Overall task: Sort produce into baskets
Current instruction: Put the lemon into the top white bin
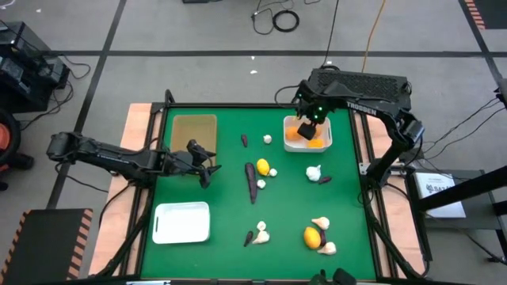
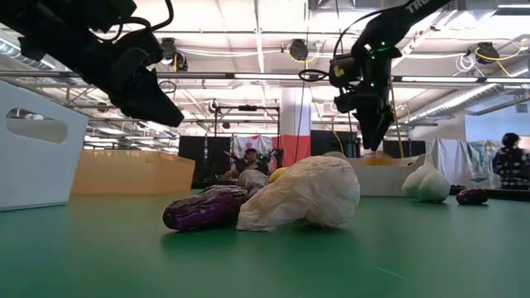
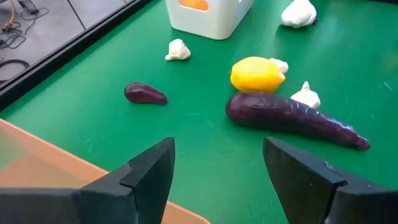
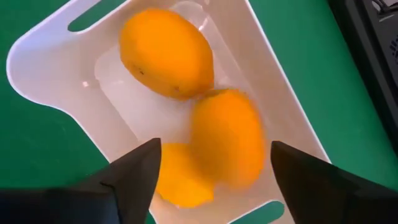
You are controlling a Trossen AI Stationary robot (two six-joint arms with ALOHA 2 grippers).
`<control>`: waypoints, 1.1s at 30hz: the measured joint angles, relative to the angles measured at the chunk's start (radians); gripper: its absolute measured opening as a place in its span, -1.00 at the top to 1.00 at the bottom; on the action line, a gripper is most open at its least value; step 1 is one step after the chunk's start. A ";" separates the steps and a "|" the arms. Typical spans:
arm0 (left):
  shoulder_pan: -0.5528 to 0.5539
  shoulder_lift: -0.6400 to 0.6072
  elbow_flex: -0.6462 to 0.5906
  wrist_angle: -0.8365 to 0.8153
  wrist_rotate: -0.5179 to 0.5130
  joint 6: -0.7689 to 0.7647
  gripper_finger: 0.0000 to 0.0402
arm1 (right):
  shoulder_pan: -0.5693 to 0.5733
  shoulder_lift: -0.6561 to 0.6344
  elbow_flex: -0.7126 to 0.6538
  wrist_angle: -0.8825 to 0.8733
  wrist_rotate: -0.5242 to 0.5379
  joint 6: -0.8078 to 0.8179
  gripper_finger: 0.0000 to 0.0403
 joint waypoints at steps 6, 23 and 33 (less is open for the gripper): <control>0.000 0.004 0.000 0.000 0.000 0.000 -0.25 | 0.000 0.000 0.000 -0.024 0.000 0.006 -0.60; 0.000 0.004 0.000 -0.002 0.006 0.006 -0.25 | 0.109 0.000 0.113 -0.083 -0.129 0.250 -0.59; 0.000 0.004 0.000 -0.002 0.029 0.006 -0.25 | 0.339 0.000 0.134 -0.092 -0.196 0.572 -0.59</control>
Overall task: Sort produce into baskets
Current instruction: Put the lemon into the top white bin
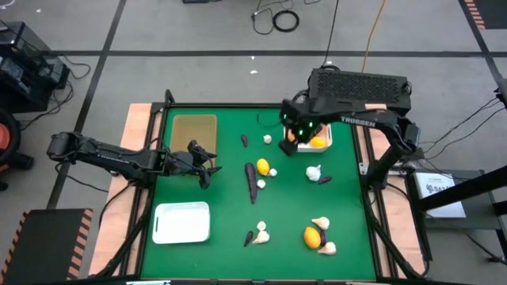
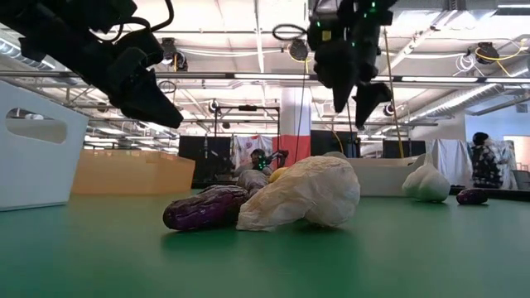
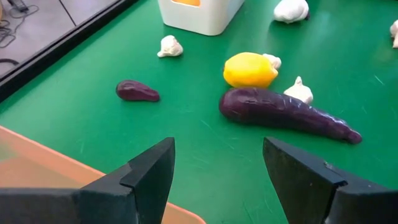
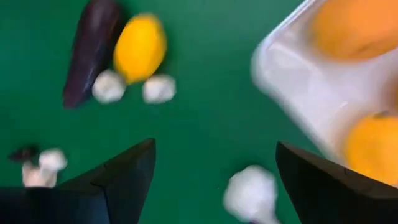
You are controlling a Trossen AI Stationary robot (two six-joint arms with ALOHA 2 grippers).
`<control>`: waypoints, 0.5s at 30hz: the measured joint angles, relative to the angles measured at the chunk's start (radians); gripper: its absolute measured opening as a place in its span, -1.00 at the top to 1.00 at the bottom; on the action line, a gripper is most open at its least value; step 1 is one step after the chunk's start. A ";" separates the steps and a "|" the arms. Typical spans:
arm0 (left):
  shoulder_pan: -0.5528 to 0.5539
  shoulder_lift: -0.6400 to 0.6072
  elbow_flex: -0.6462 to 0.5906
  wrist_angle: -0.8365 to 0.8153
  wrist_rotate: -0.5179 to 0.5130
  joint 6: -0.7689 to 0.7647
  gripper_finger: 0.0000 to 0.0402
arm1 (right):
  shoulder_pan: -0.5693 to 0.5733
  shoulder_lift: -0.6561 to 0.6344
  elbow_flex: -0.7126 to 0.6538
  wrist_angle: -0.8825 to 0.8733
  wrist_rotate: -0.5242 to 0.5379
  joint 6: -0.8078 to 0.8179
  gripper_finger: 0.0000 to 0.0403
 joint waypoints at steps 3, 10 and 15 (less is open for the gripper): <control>0.000 0.000 0.000 0.000 0.002 0.000 -0.25 | 0.096 0.000 0.000 -0.018 0.002 0.061 -0.59; 0.000 0.000 0.000 0.000 0.003 0.000 -0.25 | 0.366 0.000 0.000 -0.016 0.014 0.287 -0.59; 0.000 0.000 0.000 0.048 0.007 -0.014 -0.25 | 0.550 0.000 0.000 -0.015 0.063 0.464 -0.59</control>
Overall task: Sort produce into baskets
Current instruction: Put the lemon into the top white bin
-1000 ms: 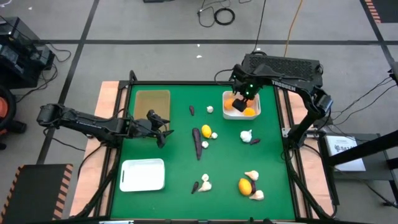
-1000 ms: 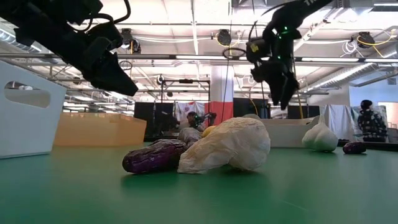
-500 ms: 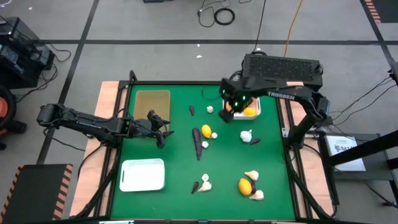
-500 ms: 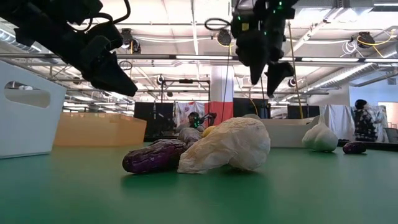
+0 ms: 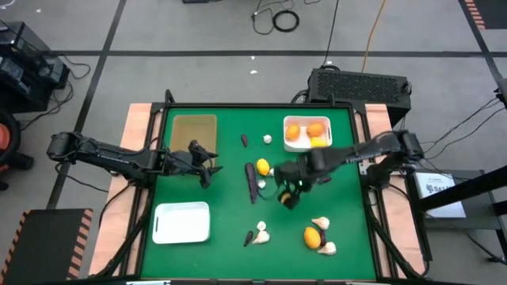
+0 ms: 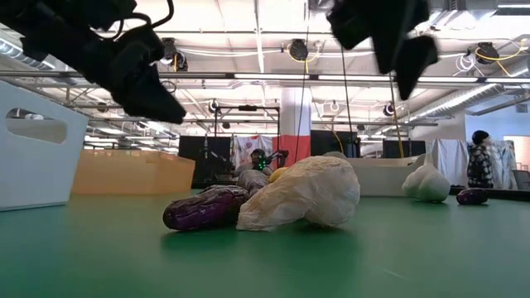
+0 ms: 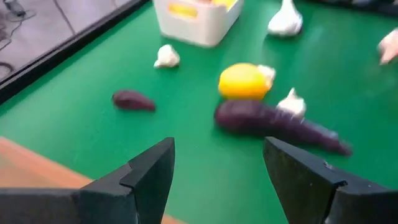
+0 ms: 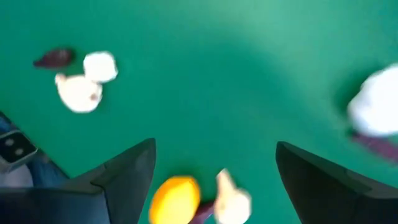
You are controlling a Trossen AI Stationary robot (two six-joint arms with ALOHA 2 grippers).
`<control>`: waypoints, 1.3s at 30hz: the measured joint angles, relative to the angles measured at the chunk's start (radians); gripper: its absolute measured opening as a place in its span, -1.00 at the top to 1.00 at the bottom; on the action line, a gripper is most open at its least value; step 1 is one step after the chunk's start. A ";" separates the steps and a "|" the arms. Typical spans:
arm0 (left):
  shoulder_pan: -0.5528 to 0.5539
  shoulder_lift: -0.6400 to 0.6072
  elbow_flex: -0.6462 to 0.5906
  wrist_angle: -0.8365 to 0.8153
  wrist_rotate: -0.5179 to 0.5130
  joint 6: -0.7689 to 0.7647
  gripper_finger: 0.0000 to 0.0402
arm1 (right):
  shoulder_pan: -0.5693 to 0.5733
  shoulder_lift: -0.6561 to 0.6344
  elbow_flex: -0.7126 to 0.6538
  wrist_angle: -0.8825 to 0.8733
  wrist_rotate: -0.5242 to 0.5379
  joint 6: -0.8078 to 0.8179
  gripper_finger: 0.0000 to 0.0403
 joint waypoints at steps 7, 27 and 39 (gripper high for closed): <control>-0.048 0.000 0.000 0.137 0.120 -0.150 -0.25 | 0.206 0.000 0.000 0.002 0.075 0.270 -0.59; -0.734 0.258 0.111 0.392 -0.388 -0.160 -0.25 | 0.544 0.113 -0.001 0.011 0.310 0.646 -0.59; -0.733 0.387 0.202 0.394 -0.413 -0.152 -0.25 | 0.549 0.252 -0.001 0.076 0.257 0.644 -0.59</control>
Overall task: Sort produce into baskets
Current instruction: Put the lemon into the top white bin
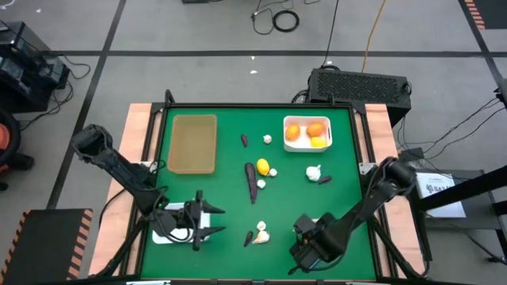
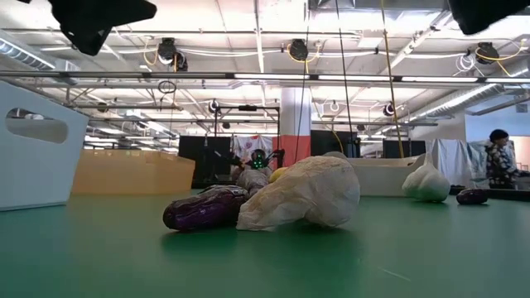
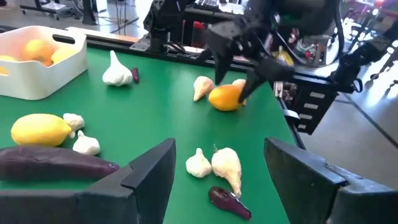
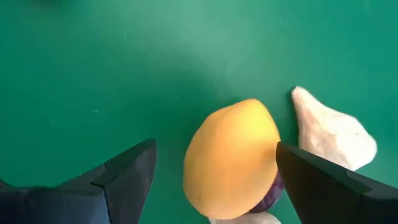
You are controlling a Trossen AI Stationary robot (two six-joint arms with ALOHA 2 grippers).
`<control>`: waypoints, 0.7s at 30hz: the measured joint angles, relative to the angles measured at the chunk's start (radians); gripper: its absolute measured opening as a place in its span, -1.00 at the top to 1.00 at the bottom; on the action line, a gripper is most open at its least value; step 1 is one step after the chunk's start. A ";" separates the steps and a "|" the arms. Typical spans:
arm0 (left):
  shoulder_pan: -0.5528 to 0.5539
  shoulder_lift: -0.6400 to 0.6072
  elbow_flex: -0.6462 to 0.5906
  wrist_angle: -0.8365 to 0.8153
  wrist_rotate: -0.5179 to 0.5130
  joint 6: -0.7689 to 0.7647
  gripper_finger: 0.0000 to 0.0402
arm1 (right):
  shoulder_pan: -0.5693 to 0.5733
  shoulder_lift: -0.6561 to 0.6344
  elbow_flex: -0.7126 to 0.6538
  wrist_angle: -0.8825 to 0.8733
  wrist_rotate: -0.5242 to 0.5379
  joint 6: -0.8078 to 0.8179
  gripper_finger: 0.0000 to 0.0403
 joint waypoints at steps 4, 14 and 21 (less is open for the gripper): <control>0.009 0.000 0.000 0.003 -0.001 0.000 -0.25 | 0.010 0.025 0.000 0.001 -0.003 0.024 -0.59; 0.012 0.000 0.000 -0.005 -0.001 0.000 -0.25 | 0.015 0.068 0.000 0.006 -0.049 0.052 -0.59; 0.012 0.000 0.000 -0.008 0.000 0.000 -0.25 | 0.015 0.068 0.000 0.000 -0.126 0.032 -0.40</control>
